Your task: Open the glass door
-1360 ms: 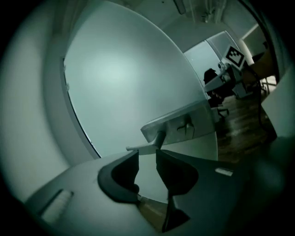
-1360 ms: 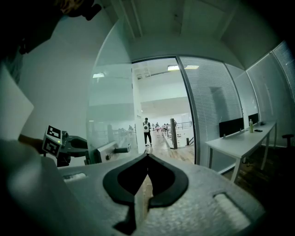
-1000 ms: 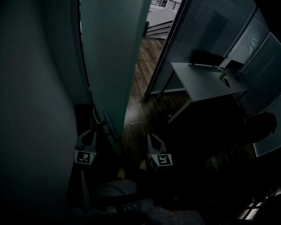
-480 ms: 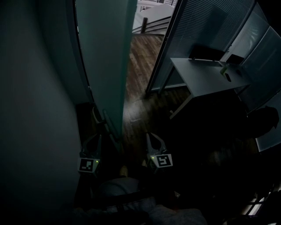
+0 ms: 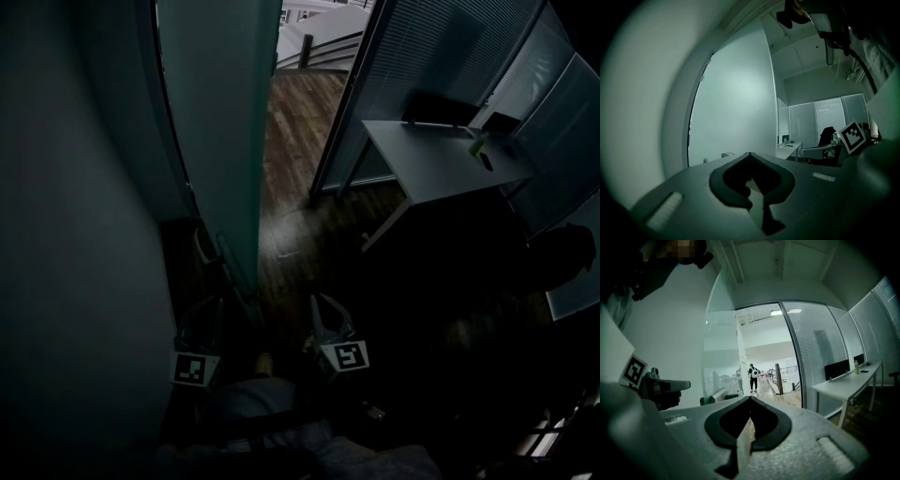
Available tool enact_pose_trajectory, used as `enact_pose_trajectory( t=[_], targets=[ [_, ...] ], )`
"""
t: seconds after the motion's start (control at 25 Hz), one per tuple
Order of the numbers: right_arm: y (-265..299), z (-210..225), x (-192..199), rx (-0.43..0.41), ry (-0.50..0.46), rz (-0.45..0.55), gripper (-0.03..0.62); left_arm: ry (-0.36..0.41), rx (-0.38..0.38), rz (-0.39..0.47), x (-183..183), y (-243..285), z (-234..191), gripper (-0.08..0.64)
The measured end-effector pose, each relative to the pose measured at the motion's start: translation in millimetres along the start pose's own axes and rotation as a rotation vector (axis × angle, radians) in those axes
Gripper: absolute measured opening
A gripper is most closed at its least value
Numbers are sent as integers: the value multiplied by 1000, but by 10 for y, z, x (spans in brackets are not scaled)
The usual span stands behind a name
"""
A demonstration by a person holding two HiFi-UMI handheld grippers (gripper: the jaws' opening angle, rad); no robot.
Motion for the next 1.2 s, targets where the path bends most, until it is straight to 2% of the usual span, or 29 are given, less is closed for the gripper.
enact_pose_trajectory(
  t=[0.2, 1.2],
  targets=[
    [-42, -34, 21, -4, 10, 0, 3, 8, 23, -15, 22, -23, 65, 3],
    [-38, -32, 47, -28, 36, -6, 3, 33, 27, -23, 33, 23, 146, 3]
  ],
)
Point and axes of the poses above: the fingertips, and each gripper's own axes: y forward along the fingers, z to its right, x out of its underside, the point moved 4 cm from there along -y, backward along the fingers, and after that the axes turned 2 degrees about z, right-handed, at the moved point
